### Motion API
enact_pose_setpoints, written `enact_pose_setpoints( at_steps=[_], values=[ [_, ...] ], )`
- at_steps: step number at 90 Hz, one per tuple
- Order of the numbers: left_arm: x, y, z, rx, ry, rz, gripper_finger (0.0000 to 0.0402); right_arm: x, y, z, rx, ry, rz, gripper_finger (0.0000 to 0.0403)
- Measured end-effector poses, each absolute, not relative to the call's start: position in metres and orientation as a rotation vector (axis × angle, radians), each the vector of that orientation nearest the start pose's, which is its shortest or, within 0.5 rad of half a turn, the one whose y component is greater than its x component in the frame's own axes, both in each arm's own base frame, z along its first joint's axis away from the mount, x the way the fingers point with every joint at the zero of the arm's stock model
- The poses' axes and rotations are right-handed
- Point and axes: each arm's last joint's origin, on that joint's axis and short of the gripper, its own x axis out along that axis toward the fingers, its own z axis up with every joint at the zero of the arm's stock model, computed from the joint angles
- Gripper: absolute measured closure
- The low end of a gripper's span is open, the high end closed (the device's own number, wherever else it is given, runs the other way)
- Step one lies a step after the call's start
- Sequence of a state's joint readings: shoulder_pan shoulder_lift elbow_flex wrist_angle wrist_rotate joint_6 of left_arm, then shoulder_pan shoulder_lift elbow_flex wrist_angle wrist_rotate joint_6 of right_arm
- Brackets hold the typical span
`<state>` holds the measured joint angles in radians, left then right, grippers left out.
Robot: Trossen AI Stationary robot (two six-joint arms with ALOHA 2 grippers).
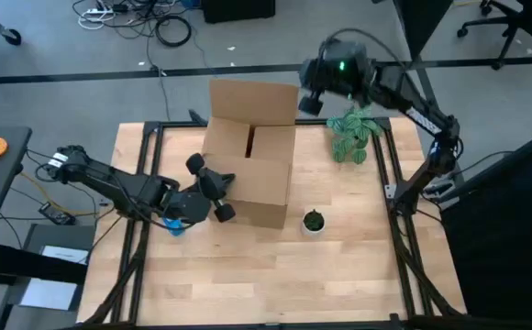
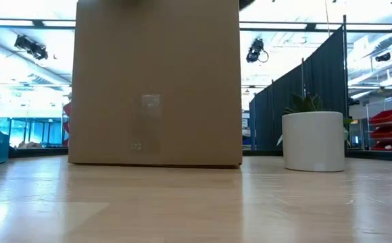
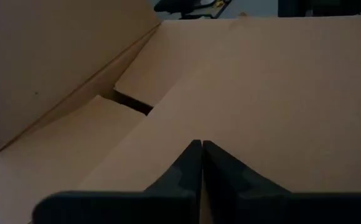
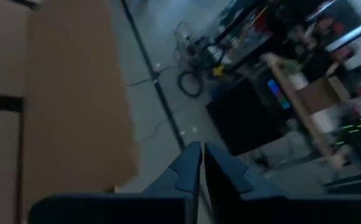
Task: Wrap mug
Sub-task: Close the brown box
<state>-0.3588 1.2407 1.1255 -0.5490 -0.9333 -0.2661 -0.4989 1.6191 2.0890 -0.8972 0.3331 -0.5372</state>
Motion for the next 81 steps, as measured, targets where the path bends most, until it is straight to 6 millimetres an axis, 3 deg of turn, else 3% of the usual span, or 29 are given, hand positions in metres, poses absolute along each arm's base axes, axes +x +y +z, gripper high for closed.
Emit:
enact_pose_setpoints(
  at_steps=[14, 27, 39, 54, 68, 81],
  values=[
    [0.244, -0.067, 0.332, 0.152, 0.457, 0.614, 0.0402, 0.252, -0.2, 0.467, -0.247, 0.629, -0.548, 0.0403],
    [0.244, -0.067, 0.332, 0.152, 0.458, 0.614, 0.0402, 0.255, -0.21, 0.436, -0.068, 0.636, -0.367, 0.0403],
    [0.244, -0.067, 0.332, 0.153, 0.46, 0.613, 0.0402, 0.274, -0.186, 0.425, -0.016, 0.601, -0.109, 0.0403],
    [0.244, -0.067, 0.332, 0.153, 0.46, 0.613, 0.0402, 0.303, -0.144, 0.413, -0.074, 0.601, 0.052, 0.0403],
    [0.244, -0.067, 0.332, 0.153, 0.459, 0.613, 0.0402, 0.32, -0.116, 0.381, -0.064, 0.689, 0.143, 0.0403],
    [0.244, -0.068, 0.333, 0.145, 0.446, 0.608, 0.0402, 0.324, -0.104, 0.352, -0.03, 0.766, 0.149, 0.0403]
  ],
)
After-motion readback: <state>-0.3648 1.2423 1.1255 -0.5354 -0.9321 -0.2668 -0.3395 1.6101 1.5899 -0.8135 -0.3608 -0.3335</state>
